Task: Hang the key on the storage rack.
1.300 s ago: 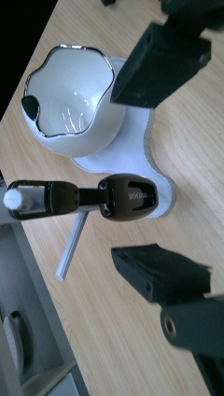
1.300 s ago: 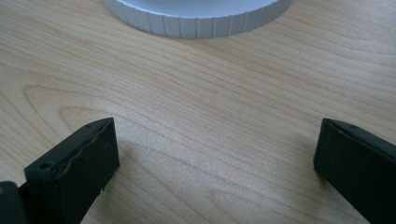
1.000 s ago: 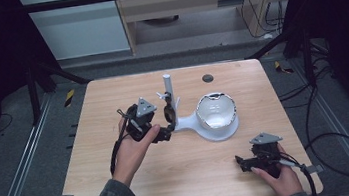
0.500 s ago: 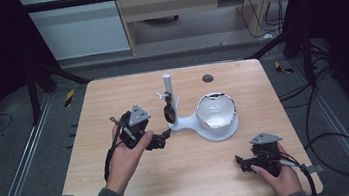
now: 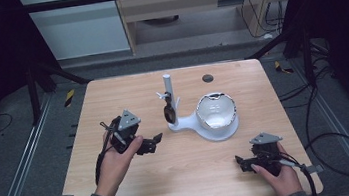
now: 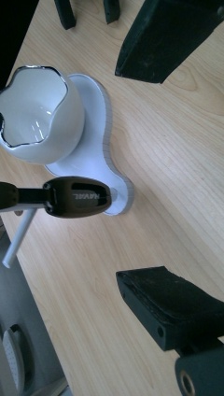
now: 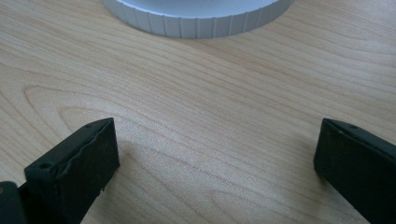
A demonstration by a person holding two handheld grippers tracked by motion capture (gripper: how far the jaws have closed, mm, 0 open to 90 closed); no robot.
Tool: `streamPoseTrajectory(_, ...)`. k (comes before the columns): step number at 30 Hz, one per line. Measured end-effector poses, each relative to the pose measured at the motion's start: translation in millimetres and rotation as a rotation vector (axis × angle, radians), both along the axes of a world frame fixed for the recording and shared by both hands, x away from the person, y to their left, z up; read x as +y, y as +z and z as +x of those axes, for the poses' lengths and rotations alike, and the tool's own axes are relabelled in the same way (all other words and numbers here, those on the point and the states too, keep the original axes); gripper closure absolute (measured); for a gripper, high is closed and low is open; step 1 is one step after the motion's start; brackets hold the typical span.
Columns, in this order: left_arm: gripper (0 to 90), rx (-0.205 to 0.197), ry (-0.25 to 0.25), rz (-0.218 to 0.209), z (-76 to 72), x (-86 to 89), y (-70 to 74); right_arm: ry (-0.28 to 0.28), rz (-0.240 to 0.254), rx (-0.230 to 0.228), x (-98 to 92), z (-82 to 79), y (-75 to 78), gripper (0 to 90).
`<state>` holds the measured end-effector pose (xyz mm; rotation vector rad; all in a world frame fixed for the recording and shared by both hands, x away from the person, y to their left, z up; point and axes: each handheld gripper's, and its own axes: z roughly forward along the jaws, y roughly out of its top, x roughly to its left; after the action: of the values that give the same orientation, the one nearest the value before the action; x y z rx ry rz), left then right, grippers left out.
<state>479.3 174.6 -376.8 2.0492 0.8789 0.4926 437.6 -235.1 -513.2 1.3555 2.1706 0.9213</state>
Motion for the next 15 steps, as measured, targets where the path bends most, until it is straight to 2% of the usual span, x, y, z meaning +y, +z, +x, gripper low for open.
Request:
streamPoseTrajectory(4, 3.7, 0.014, 0.002, -0.001, -3.4, 7.4, -4.5, 0.0, 0.0, 0.0, 0.0, 0.0, 0.0, 0.4)
streamPoseTrajectory(9, 3.7, 0.032, 0.002, 0.037, -8.7, 18.9, -8.6, 0.0, 0.0, 0.0, 0.0, 0.0, 0.0, 0.4)
streamPoseTrajectory(11, 3.7, 0.031, 0.008, 0.044, -11.8, 25.0, -11.5, 0.0, 0.0, 0.0, 0.0, 0.0, 0.0, 0.4)
streamPoseTrajectory(13, 4.3, 0.005, 0.019, 0.078, -15.7, 32.3, -15.3, 0.0, 0.0, 0.0, -0.1, -0.1, 0.0, 0.4)
streamPoseTrajectory(14, 4.4, 0.002, 0.029, 0.079, -17.8, 36.4, -17.7, 0.001, 0.001, 0.001, -0.1, -0.3, 0.0, 0.4)
streamPoseTrajectory(15, 4.7, 0.016, 0.047, 0.052, -21.6, 44.4, -22.9, 0.001, 0.0, -0.001, -0.5, -1.2, -0.1, 0.4)
